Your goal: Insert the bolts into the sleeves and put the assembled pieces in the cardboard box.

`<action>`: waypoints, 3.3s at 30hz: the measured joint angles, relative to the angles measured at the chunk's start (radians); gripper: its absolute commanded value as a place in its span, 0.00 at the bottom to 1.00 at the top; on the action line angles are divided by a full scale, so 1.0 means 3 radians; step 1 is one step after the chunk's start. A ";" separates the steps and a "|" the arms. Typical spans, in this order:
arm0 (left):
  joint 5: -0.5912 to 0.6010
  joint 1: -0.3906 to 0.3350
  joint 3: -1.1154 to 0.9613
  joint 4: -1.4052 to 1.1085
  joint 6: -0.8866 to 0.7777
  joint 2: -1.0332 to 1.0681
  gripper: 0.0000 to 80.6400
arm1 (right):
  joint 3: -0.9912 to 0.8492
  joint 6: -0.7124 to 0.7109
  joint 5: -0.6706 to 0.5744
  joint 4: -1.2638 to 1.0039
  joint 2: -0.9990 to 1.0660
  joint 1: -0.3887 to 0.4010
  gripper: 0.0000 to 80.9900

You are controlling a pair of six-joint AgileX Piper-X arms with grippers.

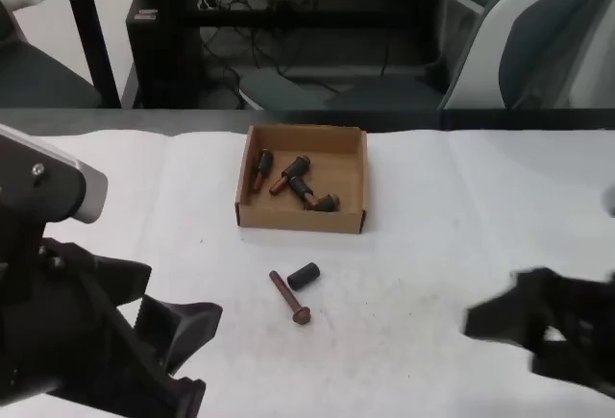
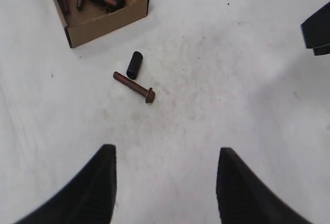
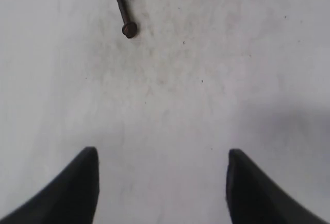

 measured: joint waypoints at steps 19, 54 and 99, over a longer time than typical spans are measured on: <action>-0.0076 0.0000 0.0000 0.0000 0.0218 -0.0277 0.71 | -0.2284 0.1064 0.0235 -0.0292 0.3034 0.0421 0.86; -0.0094 0.0354 0.0000 -0.0226 0.0221 -0.0381 0.71 | -0.3020 0.1355 0.0612 0.0546 0.3747 0.0423 0.74; -0.0086 0.0354 0.0000 -0.0100 0.0458 -0.0381 0.71 | -0.3047 0.0415 0.0733 0.0554 0.3783 0.0440 0.01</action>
